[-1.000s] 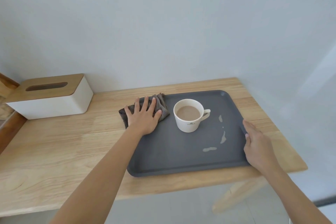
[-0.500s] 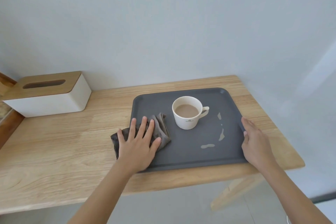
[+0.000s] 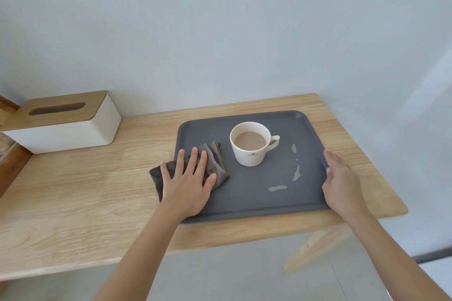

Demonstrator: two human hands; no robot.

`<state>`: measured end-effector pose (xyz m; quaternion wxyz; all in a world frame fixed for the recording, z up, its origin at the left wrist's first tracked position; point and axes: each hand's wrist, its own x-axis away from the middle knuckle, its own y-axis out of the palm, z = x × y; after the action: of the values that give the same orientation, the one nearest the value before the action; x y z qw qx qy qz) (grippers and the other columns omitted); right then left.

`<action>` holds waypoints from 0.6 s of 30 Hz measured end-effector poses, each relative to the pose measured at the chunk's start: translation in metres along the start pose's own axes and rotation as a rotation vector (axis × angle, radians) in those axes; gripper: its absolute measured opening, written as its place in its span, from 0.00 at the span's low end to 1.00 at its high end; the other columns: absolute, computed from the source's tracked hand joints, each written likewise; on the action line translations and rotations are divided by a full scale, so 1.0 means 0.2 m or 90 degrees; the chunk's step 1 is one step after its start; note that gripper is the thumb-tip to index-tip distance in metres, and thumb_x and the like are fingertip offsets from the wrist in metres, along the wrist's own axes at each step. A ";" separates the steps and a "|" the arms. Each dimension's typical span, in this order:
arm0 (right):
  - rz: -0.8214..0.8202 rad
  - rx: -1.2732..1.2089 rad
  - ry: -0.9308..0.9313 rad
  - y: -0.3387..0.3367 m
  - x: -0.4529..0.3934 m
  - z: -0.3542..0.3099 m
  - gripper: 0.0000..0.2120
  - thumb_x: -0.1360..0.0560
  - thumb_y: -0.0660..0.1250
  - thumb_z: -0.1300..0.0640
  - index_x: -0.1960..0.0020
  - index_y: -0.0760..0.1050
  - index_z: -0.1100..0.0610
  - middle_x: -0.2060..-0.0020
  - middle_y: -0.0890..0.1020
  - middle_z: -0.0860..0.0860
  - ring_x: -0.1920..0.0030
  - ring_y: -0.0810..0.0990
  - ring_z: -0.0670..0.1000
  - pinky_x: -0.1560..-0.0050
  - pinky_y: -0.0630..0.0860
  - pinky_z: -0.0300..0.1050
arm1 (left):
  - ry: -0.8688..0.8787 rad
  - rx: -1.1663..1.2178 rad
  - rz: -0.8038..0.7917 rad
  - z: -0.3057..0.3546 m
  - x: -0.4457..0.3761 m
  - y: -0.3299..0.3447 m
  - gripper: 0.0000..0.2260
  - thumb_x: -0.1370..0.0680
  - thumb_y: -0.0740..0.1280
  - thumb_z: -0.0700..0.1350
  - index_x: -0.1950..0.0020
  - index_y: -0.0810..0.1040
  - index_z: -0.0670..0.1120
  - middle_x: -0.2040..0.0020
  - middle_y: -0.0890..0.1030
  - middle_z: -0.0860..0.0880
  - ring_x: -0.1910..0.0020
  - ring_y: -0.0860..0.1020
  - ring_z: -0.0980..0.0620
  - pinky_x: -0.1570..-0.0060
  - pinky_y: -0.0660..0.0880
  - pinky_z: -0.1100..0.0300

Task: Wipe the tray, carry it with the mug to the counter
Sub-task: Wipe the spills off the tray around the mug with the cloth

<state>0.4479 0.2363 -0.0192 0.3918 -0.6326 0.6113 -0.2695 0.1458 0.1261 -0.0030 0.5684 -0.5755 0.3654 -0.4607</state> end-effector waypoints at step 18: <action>-0.034 -0.009 0.010 -0.01 0.01 -0.01 0.25 0.22 0.51 0.71 0.26 0.60 0.62 0.26 0.66 0.57 0.24 0.58 0.57 0.25 0.57 0.55 | 0.176 0.091 -0.073 0.44 0.38 0.00 0.35 0.29 0.30 0.63 0.23 0.41 0.55 0.22 0.39 0.57 0.23 0.37 0.50 0.29 0.33 0.42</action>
<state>0.4479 0.2335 -0.0176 0.3748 -0.6491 0.5995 -0.2805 0.2515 0.0825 0.0109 0.5253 -0.4844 0.3729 -0.5919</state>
